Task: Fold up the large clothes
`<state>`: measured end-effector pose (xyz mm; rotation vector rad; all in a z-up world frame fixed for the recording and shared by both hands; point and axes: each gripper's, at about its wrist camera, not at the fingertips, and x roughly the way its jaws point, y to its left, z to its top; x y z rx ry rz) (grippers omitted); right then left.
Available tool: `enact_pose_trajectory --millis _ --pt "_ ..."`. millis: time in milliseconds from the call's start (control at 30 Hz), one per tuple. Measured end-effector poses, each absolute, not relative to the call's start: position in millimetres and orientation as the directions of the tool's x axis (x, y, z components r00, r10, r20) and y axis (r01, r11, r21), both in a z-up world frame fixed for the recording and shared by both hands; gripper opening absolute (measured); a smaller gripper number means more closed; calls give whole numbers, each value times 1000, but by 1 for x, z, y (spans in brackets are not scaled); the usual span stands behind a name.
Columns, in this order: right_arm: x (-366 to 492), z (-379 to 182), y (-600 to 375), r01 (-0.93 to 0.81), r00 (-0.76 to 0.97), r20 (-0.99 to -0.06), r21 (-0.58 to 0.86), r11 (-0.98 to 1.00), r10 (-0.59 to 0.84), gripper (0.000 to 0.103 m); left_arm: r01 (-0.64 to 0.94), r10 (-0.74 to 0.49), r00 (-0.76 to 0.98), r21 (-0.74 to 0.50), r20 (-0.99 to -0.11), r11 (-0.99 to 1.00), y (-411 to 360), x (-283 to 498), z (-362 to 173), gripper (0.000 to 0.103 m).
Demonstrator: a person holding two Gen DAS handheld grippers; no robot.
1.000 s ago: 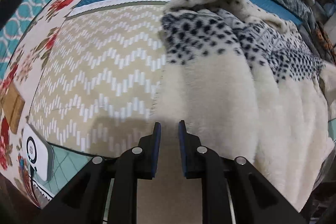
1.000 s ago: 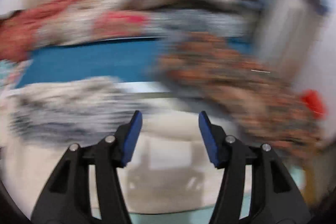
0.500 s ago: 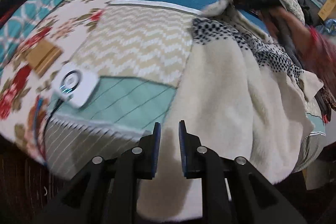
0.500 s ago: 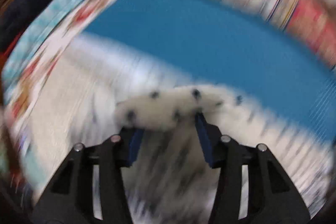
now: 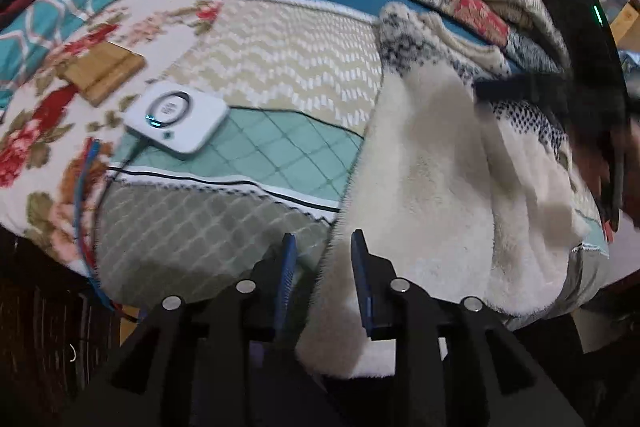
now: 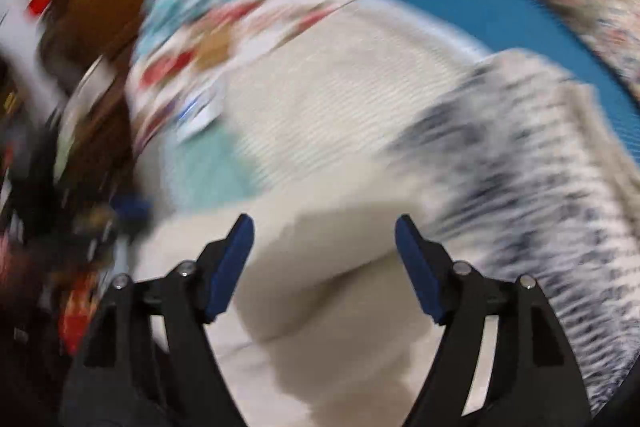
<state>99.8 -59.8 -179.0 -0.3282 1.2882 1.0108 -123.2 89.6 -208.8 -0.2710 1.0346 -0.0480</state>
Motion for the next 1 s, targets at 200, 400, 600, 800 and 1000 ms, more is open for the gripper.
enact_pose_trajectory --millis 200,400,600,800,1000 --pt "49 -233 -3 -774 -136 -938 301 557 318 66 -151 -122 574 -251 -810 956 118 -154 -190 73" --pt "72 -204 -6 -666 -165 -888 421 616 430 5 -190 -92 617 -261 -781 946 148 -178 -183 73" --pt "165 -91 54 -620 13 -704 551 559 710 5 -258 -76 647 -311 -759 915 186 -181 -178 73" --pt "226 -138 157 -566 94 -707 541 622 701 23 -270 -64 682 -333 -728 903 185 -171 -162 73" --pt "220 -190 123 -466 83 -771 531 708 632 60 -209 -107 702 -348 -704 914 153 -158 -157 73"
